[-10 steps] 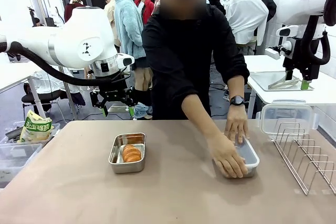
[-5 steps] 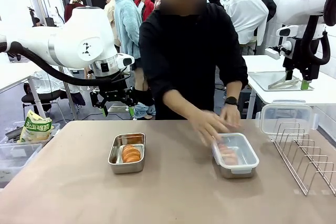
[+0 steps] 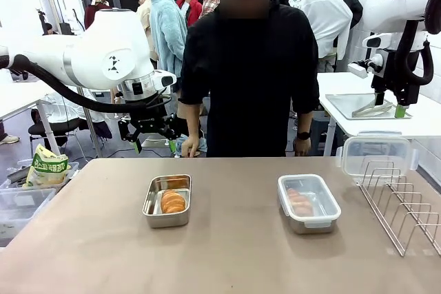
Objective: Place the bread in airtight containers.
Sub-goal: Pick up one Airtight Container lid and hand it to the human.
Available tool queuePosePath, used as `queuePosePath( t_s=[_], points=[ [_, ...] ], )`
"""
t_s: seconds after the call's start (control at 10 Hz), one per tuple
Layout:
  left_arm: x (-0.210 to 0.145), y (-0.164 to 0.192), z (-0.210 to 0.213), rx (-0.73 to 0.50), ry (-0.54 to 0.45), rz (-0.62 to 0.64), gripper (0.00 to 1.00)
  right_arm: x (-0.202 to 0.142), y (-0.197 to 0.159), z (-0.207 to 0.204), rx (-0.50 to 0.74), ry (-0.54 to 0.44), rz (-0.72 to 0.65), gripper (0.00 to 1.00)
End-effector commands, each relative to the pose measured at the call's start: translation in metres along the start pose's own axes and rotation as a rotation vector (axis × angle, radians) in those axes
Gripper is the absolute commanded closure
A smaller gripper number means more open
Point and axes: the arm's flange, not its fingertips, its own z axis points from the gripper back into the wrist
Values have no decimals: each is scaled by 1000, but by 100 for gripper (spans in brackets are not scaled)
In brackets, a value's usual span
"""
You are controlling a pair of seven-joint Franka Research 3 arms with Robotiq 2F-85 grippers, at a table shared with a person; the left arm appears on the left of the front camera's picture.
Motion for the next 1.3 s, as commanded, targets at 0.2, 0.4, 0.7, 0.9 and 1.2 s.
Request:
queuePosePath(
  t_s=[0.2, 0.4, 0.7, 0.9, 1.2],
  points=[
    [0, 1, 2, 13, -7, 3, 0, 0, 0, -1, 1, 7, 1, 0],
    [0, 1, 2, 13, -7, 3, 0, 0, 0, -1, 1, 7, 1, 0],
    [0, 1, 2, 13, -7, 3, 0, 0, 0, -1, 1, 7, 1, 0],
    [0, 1, 2, 13, -7, 3, 0, -1, -10, -10, 19, -13, 26, 0],
    [0, 1, 2, 13, -7, 3, 0, 0, -42, -44, 5, -38, 6, 0]
  ],
)
